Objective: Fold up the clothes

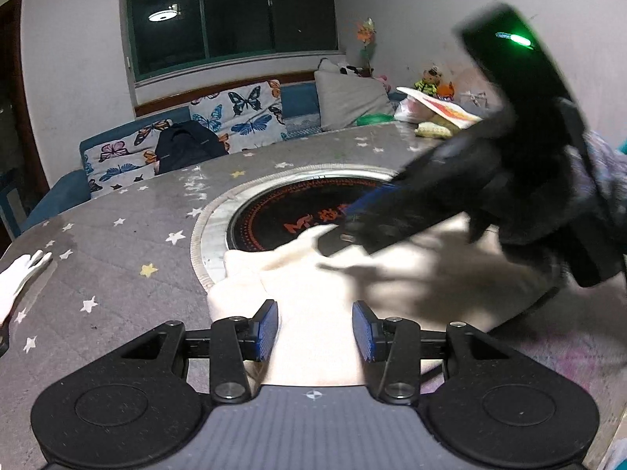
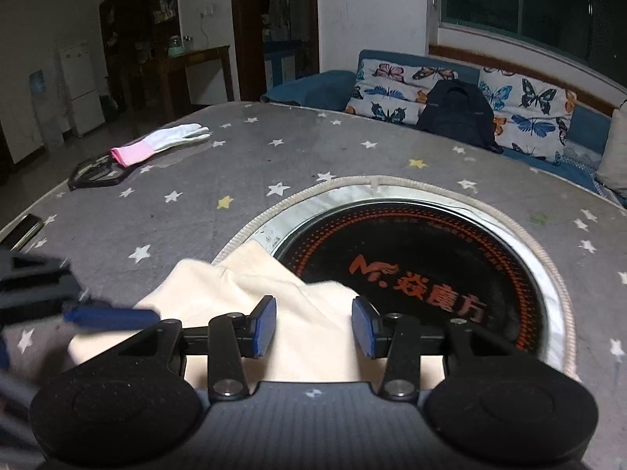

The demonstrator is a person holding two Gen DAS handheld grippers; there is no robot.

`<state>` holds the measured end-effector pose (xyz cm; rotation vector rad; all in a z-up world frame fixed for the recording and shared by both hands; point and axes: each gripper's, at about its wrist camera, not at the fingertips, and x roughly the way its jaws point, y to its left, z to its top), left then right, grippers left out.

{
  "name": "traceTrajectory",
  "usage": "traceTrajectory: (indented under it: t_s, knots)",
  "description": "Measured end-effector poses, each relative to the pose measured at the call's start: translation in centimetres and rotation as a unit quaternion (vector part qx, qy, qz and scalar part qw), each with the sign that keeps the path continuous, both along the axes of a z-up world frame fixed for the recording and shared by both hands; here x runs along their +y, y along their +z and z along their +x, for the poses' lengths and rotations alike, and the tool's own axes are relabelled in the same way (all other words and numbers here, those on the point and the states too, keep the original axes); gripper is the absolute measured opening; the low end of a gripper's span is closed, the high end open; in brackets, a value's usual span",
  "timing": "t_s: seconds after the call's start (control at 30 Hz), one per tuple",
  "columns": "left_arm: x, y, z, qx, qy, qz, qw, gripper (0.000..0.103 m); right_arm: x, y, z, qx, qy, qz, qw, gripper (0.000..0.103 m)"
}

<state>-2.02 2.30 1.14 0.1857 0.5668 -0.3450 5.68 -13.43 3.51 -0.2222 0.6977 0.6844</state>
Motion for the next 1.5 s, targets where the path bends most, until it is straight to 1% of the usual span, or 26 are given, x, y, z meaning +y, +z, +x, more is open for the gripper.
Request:
traceTrajectory:
  t_s: [0.13,0.27,0.4,0.47,0.53,0.67,0.73,0.77,0.83,0.93,1.0,1.07,1.13,1.2,1.23,1.37,1.5]
  knots:
    - [0.2,0.5,0.0,-0.001,0.008,-0.018,0.9998,0.045,-2.3,0.2,-2.0,0.001,-0.004,0.002,1.0,0.046]
    - [0.2,-0.1,0.5,0.021,0.02,-0.018,0.9994,0.045,-4.2,-0.4,-3.4,0.008,-0.019,0.008,1.0,0.048]
    - [0.5,0.1,0.7,0.032,0.027,-0.034,0.9985,0.045,-5.8,-0.6,-4.4,0.012,-0.036,0.02,0.999,0.048]
    - [0.7,0.3,0.7,0.036,0.031,-0.04,0.9981,0.045,-6.3,-0.4,-4.8,0.006,-0.045,0.025,0.999,0.05]
    - [0.8,0.4,0.8,0.043,0.038,-0.045,0.9973,0.052,-6.7,-0.4,-5.3,-0.002,-0.049,0.026,0.998,0.052]
    - [1.0,0.4,0.9,0.055,0.056,-0.054,0.9955,0.059,-6.9,-1.3,-6.0,-0.015,-0.054,0.015,0.998,0.058]
    - [1.0,0.5,0.7,0.056,0.065,-0.058,0.9946,0.068,-7.2,-1.6,-6.0,-0.014,-0.061,0.025,0.998,0.06]
    - [1.0,0.5,0.7,0.056,0.07,-0.058,0.9943,0.071,-7.2,-1.7,-6.0,-0.013,-0.064,0.028,0.997,0.063]
    - [0.9,0.7,0.5,0.052,0.077,-0.056,0.994,0.08,-7.2,-1.7,-6.0,-0.016,-0.07,0.03,0.997,0.066]
    - [0.8,0.9,0.3,0.053,0.085,-0.058,0.9933,0.086,-7.1,-1.9,-6.1,-0.019,-0.073,0.032,0.997,0.07]
    - [0.8,0.9,0.2,0.053,0.09,-0.059,0.9928,0.088,-7.2,-2.1,-6.1,-0.02,-0.078,0.035,0.996,0.072]
    - [0.7,0.8,0.1,0.056,0.096,-0.058,0.9922,0.091,-7.2,-2.2,-6.1,-0.022,-0.081,0.036,0.996,0.078]
    - [0.8,0.8,0.0,0.058,0.103,-0.059,0.9913,0.096,-7.1,-2.3,-6.1,-0.024,-0.084,0.035,0.996,0.08]
    - [0.9,0.8,-0.1,0.059,0.109,-0.061,0.9904,0.099,-7.0,-2.3,-6.0,-0.025,-0.085,0.037,0.995,0.082]
    - [1.0,0.8,-0.1,0.059,0.112,-0.062,0.9899,0.102,-7.0,-2.4,-6.0,-0.026,-0.085,0.037,0.995,0.084]
    - [1.2,0.7,-0.2,0.07,0.126,-0.068,0.9871,0.103,-6.8,-2.5,-5.9,-0.026,-0.086,0.037,0.995,0.089]
    - [1.5,0.1,0.1,0.093,0.139,-0.075,0.9831,0.103,-6.7,-2.5,-5.8,-0.026,-0.086,0.037,0.995,0.092]
